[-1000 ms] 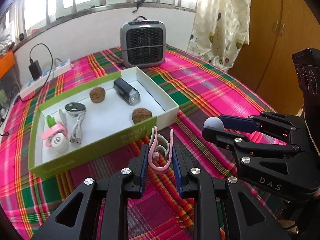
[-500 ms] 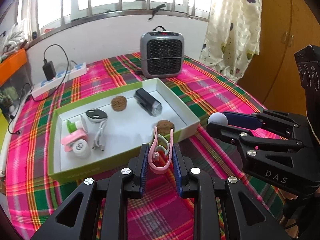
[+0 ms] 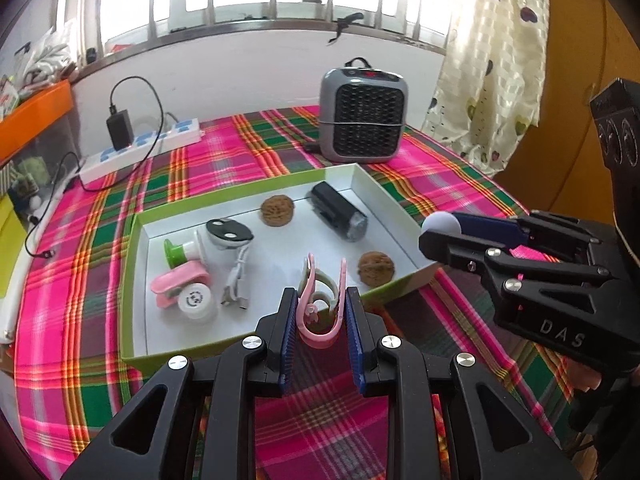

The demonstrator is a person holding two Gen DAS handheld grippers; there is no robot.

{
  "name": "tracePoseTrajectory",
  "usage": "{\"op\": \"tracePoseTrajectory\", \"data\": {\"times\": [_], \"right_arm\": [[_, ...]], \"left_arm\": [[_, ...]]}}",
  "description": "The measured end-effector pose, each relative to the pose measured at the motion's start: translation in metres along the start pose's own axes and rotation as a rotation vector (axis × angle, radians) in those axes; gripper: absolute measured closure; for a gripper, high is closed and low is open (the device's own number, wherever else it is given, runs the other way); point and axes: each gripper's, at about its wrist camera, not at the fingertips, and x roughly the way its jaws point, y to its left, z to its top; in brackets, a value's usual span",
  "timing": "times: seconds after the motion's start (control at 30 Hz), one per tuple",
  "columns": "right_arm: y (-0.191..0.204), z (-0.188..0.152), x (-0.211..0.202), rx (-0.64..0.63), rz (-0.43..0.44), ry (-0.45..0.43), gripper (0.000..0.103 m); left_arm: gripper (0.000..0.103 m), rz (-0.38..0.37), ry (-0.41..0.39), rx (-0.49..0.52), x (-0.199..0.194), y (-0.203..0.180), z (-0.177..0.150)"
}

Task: Organize objects
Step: 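Carry the pink clip in the left tool while the right tool carries the white knob over the box, then lower and open both tools to release the pink clip and white knob into the box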

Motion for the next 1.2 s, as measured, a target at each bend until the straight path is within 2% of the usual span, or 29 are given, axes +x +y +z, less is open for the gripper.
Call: {"op": "tracePoseTrajectory", "data": {"times": [0.6,1.2], "right_arm": [[0.008,0.041,0.051,-0.045,0.074,0.043,0.070],[0.015,0.050,0.096,-0.071,0.110,0.135,0.069]], "left_arm": [[0.082,0.023,0.015,-0.058,0.021,0.026,0.005],[0.082,0.017,0.051,-0.065,0.046,0.034,0.008]]}}
